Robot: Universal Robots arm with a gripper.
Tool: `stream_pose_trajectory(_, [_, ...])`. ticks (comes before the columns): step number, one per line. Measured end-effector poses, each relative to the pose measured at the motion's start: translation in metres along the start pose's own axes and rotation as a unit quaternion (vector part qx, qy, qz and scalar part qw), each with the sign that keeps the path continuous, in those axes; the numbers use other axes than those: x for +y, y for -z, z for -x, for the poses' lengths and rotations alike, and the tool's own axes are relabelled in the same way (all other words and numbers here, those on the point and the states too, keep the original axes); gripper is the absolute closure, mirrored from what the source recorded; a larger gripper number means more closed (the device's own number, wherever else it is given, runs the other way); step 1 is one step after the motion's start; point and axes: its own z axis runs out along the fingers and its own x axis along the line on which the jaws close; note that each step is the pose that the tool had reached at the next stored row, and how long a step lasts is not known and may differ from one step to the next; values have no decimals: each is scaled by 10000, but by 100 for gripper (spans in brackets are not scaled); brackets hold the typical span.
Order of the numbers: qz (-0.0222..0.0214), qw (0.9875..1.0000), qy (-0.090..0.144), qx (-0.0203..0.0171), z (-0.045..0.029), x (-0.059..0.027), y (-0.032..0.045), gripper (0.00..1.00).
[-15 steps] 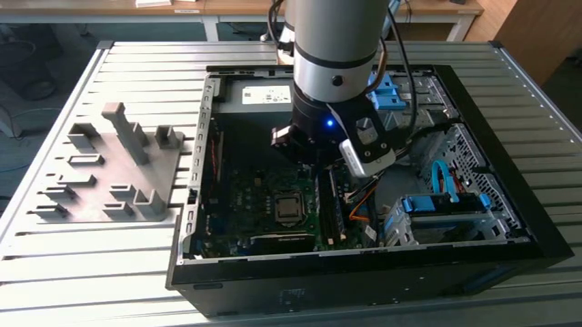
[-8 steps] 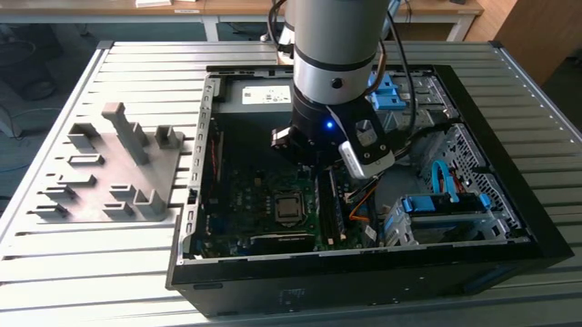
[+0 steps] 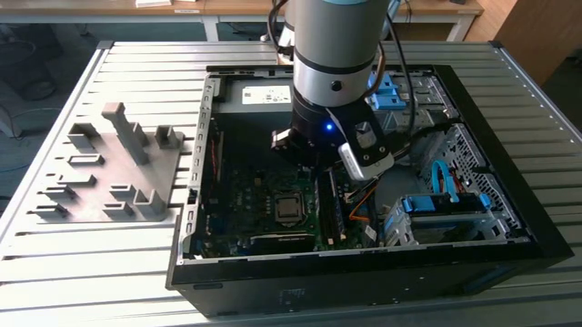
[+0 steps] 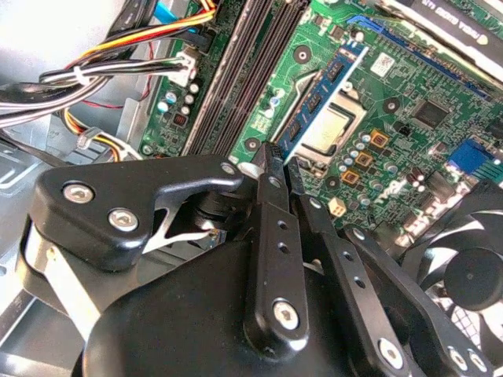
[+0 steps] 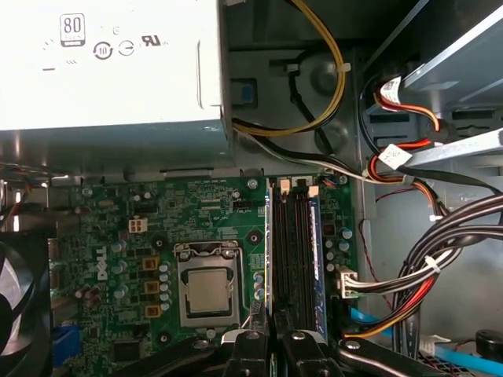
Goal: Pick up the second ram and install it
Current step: 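Insert the second ram into the second slot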
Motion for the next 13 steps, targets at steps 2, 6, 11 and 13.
stream_pose_trajectory(2, [-1,10000,0,0,0,-1,-8,86])
stream_pose_trajectory(6, [0,10000,0,0,-1,-2,-31,86])
stream_pose_trajectory(11, [-1,10000,0,0,-2,-3,-72,86])
stream_pose_trajectory(13, [-1,10000,0,0,-2,-5,-94,86])
